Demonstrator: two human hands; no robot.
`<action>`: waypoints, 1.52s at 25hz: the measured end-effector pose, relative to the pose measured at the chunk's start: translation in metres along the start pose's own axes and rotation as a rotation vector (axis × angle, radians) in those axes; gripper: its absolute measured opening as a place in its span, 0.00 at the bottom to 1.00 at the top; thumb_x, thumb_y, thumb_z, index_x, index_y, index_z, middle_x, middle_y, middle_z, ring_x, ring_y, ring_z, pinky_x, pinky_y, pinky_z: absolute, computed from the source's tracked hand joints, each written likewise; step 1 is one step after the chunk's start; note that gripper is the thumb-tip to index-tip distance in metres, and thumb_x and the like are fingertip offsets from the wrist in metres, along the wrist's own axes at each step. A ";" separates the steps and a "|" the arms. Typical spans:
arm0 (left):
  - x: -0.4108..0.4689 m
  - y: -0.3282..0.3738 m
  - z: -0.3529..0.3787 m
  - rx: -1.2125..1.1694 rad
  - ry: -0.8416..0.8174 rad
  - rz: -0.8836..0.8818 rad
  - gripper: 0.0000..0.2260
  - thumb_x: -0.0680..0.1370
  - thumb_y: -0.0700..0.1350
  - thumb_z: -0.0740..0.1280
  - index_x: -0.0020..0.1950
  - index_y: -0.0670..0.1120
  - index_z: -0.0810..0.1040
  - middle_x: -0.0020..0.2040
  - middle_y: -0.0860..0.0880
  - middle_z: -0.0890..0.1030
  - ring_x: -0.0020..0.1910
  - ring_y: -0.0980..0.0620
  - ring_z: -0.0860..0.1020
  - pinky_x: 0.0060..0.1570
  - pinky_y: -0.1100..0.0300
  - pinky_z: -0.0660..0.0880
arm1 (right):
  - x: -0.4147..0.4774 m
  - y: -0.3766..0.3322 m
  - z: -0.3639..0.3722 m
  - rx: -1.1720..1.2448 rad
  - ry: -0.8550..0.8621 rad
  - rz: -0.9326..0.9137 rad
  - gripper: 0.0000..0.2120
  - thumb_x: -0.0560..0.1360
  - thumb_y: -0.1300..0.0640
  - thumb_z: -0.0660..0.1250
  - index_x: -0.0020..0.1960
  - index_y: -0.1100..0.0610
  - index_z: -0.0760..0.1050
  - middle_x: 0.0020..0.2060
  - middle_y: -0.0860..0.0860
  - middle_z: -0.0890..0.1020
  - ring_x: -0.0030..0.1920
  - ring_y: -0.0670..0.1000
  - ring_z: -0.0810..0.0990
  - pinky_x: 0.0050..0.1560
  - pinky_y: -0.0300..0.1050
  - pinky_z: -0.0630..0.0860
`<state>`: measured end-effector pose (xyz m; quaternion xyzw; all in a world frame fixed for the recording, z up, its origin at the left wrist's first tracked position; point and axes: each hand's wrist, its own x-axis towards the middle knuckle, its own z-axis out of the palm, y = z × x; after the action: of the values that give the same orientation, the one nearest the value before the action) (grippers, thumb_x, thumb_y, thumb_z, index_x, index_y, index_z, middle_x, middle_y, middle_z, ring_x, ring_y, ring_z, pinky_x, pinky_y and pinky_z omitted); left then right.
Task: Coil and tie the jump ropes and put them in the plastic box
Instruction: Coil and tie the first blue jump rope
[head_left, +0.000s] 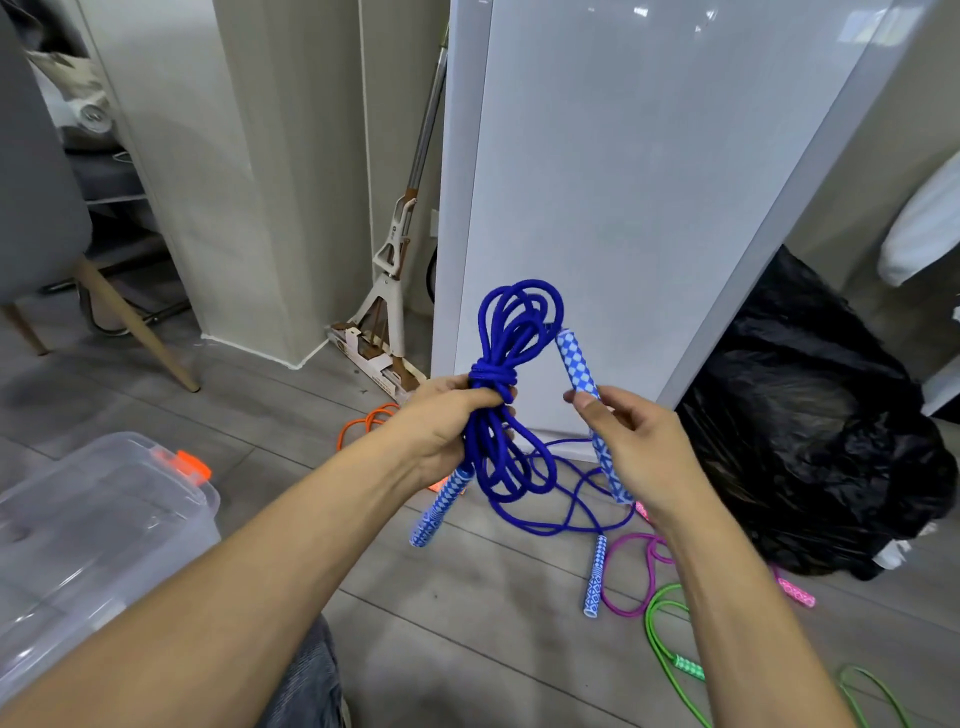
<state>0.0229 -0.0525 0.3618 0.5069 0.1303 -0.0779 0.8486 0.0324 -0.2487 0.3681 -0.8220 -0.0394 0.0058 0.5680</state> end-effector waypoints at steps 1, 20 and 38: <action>-0.002 0.001 0.003 -0.024 -0.027 -0.017 0.09 0.78 0.32 0.64 0.56 0.38 0.80 0.43 0.44 0.83 0.42 0.47 0.82 0.36 0.54 0.81 | -0.001 -0.001 0.007 -0.015 0.027 -0.043 0.08 0.79 0.48 0.68 0.51 0.51 0.83 0.35 0.64 0.77 0.32 0.57 0.71 0.35 0.49 0.71; -0.002 0.013 -0.003 0.244 -0.234 0.080 0.12 0.80 0.34 0.60 0.61 0.37 0.79 0.43 0.46 0.81 0.38 0.52 0.72 0.44 0.59 0.72 | 0.000 -0.011 0.005 -0.041 0.164 0.029 0.14 0.82 0.49 0.62 0.44 0.56 0.79 0.33 0.49 0.77 0.31 0.47 0.73 0.34 0.43 0.69; -0.007 0.007 0.004 -0.020 -0.089 -0.006 0.07 0.80 0.34 0.62 0.54 0.39 0.79 0.43 0.44 0.83 0.34 0.49 0.80 0.34 0.55 0.77 | 0.000 -0.002 0.010 -0.074 0.257 0.041 0.16 0.83 0.49 0.60 0.44 0.60 0.72 0.31 0.54 0.80 0.25 0.47 0.77 0.31 0.45 0.69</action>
<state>0.0191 -0.0529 0.3721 0.4940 0.0944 -0.1016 0.8583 0.0317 -0.2388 0.3663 -0.8371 0.0504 -0.0891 0.5374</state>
